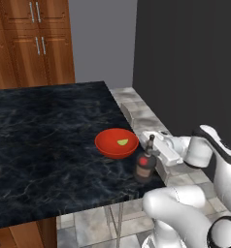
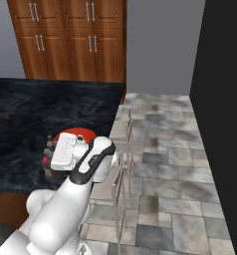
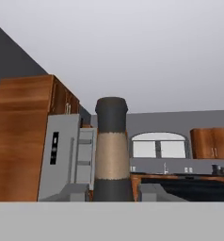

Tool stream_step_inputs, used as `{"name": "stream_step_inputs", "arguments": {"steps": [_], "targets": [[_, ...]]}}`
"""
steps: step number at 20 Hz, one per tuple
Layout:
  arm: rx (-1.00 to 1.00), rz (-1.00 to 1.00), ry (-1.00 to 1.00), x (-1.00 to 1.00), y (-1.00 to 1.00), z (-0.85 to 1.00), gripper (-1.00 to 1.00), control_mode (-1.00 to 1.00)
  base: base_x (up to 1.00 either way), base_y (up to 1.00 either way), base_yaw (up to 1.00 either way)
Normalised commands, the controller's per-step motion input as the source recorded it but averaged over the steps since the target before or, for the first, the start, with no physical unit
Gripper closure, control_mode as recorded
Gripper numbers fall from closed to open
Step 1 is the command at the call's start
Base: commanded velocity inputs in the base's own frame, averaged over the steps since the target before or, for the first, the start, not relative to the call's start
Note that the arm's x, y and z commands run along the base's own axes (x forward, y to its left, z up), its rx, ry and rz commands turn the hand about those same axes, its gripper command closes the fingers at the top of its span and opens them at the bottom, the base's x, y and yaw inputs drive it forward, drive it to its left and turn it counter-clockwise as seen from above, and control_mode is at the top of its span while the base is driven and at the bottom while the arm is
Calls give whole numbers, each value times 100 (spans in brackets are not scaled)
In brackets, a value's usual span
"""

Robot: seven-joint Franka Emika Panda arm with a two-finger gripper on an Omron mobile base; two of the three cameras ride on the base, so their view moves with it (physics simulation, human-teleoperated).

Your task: There is a bowl on the dining counter. Grab a lemon wedge from the fridge and place it in the bowl. Then get the liquor bottle and glass cup from the cabinet and place them next to the bowl.

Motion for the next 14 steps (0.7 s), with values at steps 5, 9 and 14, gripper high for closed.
{"name": "stream_step_inputs", "arguments": {"steps": [5,9,14], "targets": [[0,5,-4,24,-1,-16,100,-100,0,0,0],[-1,2,-10,4,0,-27,100,-100,0,0,0],[-4,0,-5,0,0,-19,100,-100,0,0,0]]}}
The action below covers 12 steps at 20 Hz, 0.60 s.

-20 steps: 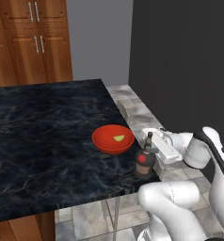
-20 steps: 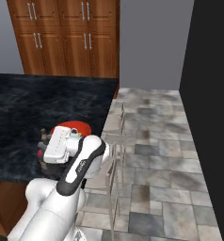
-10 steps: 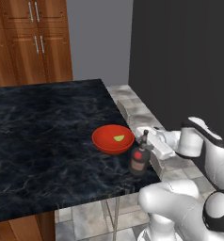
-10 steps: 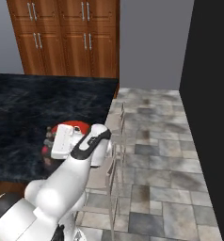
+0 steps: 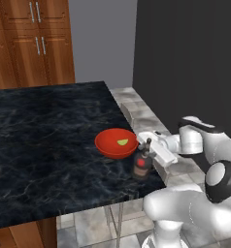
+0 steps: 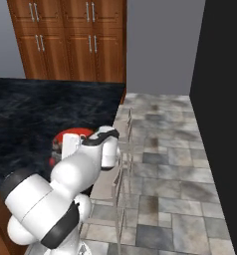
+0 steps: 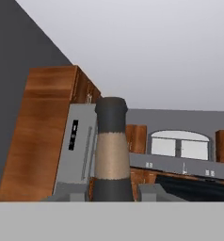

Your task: There is a bowl on the dining counter. Grab a lemon wedge from the fridge and place it in the bowl. Then get the liquor bottle and glass cup from the cabinet and place them next to the bowl.

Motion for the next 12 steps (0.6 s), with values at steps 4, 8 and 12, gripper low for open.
{"name": "stream_step_inputs", "arguments": {"steps": [4,8,12], "targets": [[-4,0,0,2,5,-19,100,-100,0,0,0],[-11,0,0,2,15,-20,100,-100,0,0,0],[-8,0,0,5,11,-11,100,-100,0,0,0]]}}
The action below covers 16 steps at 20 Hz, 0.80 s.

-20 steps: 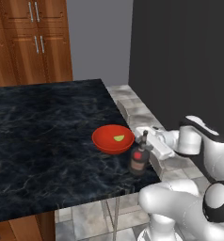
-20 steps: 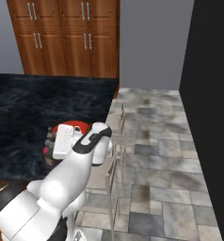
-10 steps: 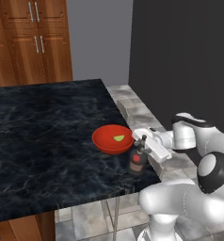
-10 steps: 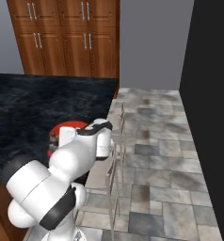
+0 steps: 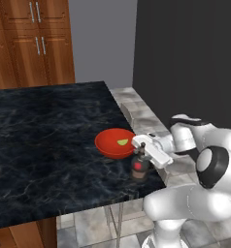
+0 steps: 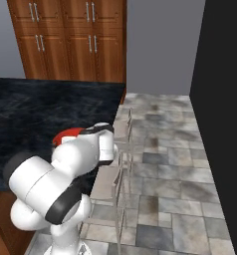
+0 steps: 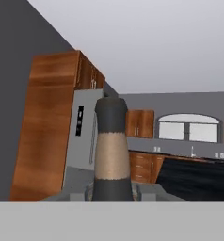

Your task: There is a bowl on the dining counter. Grab a lemon wedge from the fridge and place it in the bowl. Then get the liquor bottle and glass cup from the cabinet and place them next to the bowl.

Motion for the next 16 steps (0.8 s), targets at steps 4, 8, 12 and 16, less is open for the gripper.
{"name": "stream_step_inputs", "arguments": {"steps": [4,8,12,16], "targets": [[-1,0,0,12,4,-1,100,-100,0,0,0],[0,0,0,19,3,-6,100,-100,0,0,0],[0,0,0,20,2,-16,100,-100,0,0,0],[0,0,0,21,5,-18,100,-100,0,0,0]]}}
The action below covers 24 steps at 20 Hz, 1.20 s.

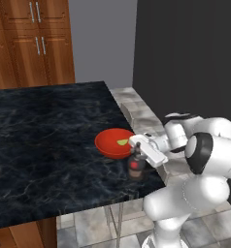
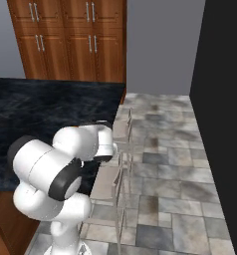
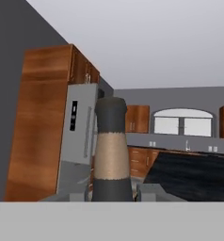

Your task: There is a bowl on the dining counter. Grab a lemon wedge from the fridge and place it in the bowl. Then get the liquor bottle and glass cup from the cabinet and place them next to the bowl.

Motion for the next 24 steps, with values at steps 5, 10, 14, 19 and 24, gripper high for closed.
{"name": "stream_step_inputs", "arguments": {"steps": [5,10,14,19,24], "targets": [[-1,0,0,20,9,-19,100,-100,0,0,0],[0,0,0,17,4,-18,100,-100,0,0,0],[0,0,0,23,0,-16,100,-100,0,0,0],[0,0,4,30,0,-14,100,-100,0,0,0],[0,2,1,11,0,-22,100,-100,0,0,0]]}}
